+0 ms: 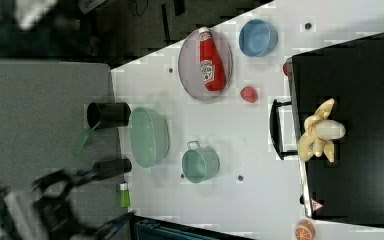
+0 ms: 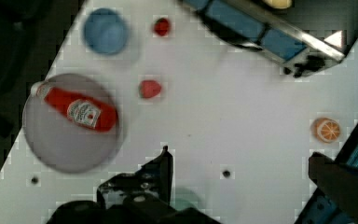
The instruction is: Pick banana from oven and place on table.
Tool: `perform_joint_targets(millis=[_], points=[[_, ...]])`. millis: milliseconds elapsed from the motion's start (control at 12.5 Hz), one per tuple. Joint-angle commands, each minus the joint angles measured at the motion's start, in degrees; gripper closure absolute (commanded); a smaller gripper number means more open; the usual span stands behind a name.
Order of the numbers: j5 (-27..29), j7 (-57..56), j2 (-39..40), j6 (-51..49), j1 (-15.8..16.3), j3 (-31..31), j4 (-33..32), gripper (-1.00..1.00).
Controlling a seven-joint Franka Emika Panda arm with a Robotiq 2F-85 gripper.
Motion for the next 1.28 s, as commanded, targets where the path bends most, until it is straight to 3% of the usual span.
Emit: perform_joint_targets(millis=[80,640,1120,1280], points=[[0.65,-7.65,8.52,5.38,-0.07,-5.96,-4.29,-1.0],[0.71,-26.71,22.35,22.63,-0.19,-17.33,-4.22,-1.0],[1.33,-27.71,32.66,32.69,-0.49,-21.11,-4.41,-1.0],[4.45,-27.72,35.4,35.58,-0.7,-21.62,-4.54,-1.0]])
